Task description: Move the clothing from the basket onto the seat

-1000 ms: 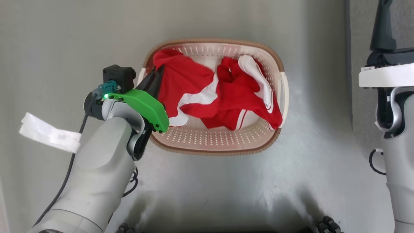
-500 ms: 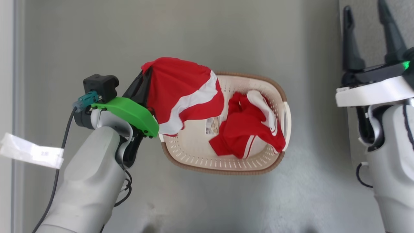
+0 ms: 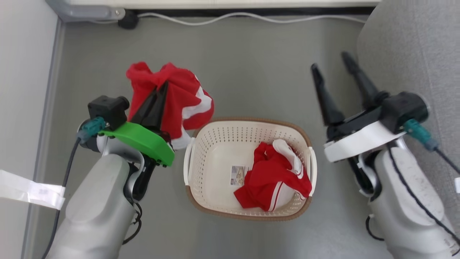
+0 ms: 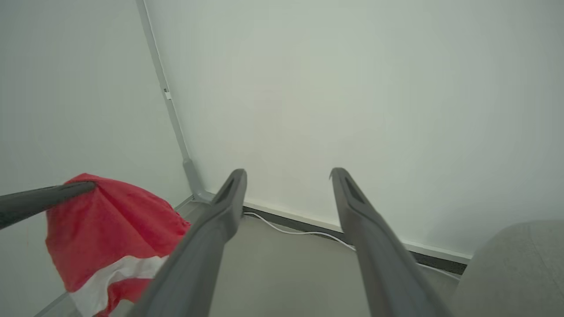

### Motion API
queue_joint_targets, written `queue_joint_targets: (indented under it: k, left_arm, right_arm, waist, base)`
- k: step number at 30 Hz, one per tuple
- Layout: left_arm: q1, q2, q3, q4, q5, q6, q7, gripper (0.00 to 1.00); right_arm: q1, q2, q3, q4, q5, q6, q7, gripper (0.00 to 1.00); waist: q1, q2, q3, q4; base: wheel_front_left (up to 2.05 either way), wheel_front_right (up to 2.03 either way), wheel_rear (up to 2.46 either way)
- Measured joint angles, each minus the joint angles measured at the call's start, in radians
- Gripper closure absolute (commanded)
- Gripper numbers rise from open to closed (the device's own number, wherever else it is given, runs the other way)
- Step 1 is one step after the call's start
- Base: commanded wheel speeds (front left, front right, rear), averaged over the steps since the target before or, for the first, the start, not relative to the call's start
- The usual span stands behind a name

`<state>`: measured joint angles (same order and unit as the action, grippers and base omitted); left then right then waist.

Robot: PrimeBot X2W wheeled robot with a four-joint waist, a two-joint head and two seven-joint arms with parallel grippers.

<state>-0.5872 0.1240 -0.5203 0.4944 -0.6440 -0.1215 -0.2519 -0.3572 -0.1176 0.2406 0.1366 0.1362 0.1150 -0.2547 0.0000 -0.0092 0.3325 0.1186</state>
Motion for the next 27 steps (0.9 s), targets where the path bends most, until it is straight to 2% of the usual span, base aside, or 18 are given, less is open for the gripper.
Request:
queue_joint_targets:
  k: [11, 17, 27]
  left_arm:
    - [0.090, 0.002, -0.075, -0.067, 0.005, 0.000, 0.005, 1.00]
    - [0.142, -0.003, -0.120, -0.122, 0.005, 0.000, 0.048, 1.00]
    - [0.230, -0.016, -0.213, -0.259, -0.012, 0.000, 0.148, 1.00]
  right_arm:
    - [0.065, 0.017, 0.206, 0.096, 0.054, 0.009, 0.000, 0.00]
    - [0.089, 0.018, 0.398, 0.134, 0.118, 0.010, 0.005, 0.00]
    - [0.118, 0.018, 0.472, 0.161, 0.205, 0.010, 0.027, 0.00]
  waist:
    - [0.0000, 0.0000, -0.157, -0.011]
    - [0.0000, 0.0000, -0.243, -0.013]
    - [0.0000, 0.0000, -0.380, -0.014]
  base:
    - [0.00, 0.00, 0.00]
    - [0.00, 0.00, 0.00]
    - [0.00, 0.00, 0.00]
